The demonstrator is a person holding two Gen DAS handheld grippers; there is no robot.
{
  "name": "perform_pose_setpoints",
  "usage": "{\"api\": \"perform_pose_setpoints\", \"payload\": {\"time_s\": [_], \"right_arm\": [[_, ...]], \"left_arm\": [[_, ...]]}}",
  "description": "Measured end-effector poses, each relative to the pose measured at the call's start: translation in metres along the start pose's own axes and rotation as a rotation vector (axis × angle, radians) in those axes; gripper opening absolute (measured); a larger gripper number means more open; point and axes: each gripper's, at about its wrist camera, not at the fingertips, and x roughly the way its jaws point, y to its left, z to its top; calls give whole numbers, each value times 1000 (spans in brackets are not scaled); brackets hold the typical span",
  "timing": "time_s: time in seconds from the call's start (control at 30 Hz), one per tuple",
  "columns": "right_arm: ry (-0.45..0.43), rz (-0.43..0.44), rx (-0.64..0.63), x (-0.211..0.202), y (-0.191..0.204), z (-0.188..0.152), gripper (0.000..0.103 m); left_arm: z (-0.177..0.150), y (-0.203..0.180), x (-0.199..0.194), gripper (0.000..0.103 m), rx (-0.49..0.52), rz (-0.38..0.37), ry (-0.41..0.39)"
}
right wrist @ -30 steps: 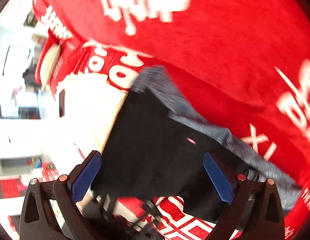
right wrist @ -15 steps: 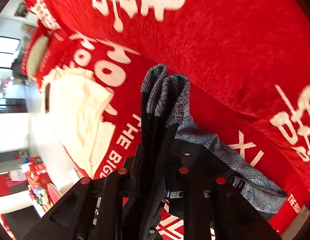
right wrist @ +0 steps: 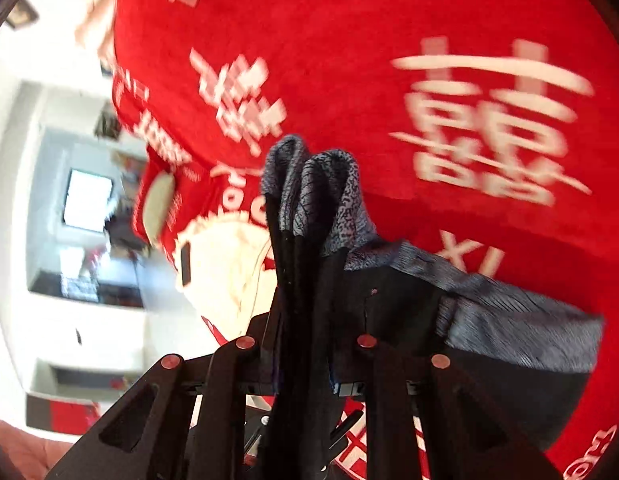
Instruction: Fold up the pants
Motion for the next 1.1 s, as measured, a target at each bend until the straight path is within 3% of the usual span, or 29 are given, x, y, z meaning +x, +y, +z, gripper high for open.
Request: {"api": "perform_pose_setpoints", "payload": {"time_s": [0.17,0.3,0.47,0.6,0.77,0.83,0.9,1.1], "right_arm": [[-118,40,150,-54,-77,-41,19],[-150,20,241,-69,-136,-69,19],[-99,-45,307,-36,-215,-90,19],[-97,-16,386,-10,-260,-106,20],[-123,17,401,-3,-271,-112,22],[-117,6,386,-1,-268,-113,23],[-112,-25,360,-1,-264,-114,24],[-108,-79,340,1,-252,-111,29]], "left_arm": [[11,-63,12,27,98,-76,19],[6,-116,36,27,176,-117,66],[-14,-147,85,27,209,-115,200],[-21,-154,95,27,232,-103,219],[-20,-153,94,28,242,-104,245],[-16,-143,91,39,212,-144,268],[-12,-126,85,56,155,-172,288],[-10,-81,62,57,63,-250,284]]}}
